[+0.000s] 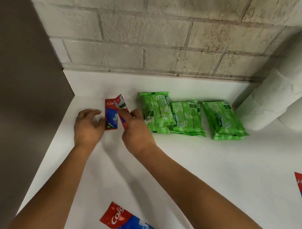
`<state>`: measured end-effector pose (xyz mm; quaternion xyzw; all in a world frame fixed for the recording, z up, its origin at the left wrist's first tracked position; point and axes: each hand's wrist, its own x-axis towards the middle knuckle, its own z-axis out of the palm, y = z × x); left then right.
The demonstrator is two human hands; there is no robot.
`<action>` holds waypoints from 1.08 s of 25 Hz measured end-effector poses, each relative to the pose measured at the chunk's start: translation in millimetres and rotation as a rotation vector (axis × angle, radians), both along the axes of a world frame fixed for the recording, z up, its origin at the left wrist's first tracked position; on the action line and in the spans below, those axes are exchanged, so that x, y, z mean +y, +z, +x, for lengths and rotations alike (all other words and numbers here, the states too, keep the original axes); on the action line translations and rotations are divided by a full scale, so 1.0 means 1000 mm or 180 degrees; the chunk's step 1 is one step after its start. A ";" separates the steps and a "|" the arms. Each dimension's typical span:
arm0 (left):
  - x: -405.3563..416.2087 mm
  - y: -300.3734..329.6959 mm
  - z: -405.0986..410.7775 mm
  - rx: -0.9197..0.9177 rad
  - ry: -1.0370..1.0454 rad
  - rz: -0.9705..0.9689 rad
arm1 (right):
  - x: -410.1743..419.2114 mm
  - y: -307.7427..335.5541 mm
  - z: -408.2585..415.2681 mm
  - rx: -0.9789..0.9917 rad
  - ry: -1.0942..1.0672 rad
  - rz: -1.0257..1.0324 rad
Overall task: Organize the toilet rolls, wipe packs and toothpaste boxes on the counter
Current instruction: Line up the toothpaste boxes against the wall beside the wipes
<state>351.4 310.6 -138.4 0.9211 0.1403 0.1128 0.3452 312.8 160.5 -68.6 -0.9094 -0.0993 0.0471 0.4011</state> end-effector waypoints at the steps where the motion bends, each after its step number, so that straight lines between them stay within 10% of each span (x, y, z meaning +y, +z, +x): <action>1: 0.001 0.000 0.003 0.0071 -0.0017 0.0135 | 0.010 -0.003 0.011 0.0079 0.0018 -0.0196; 12: 0.005 -0.007 0.012 0.0162 -0.0198 0.0786 | 0.051 -0.039 0.067 0.0143 -0.0307 -0.2104; 23: -0.013 0.016 -0.070 0.0778 -0.0144 -0.0774 | -0.040 0.003 -0.048 -0.0159 0.0018 -0.1245; 27: -0.037 0.023 -0.142 0.0817 -0.0041 -0.0449 | -0.119 0.002 -0.101 -0.0029 -0.0467 -0.1121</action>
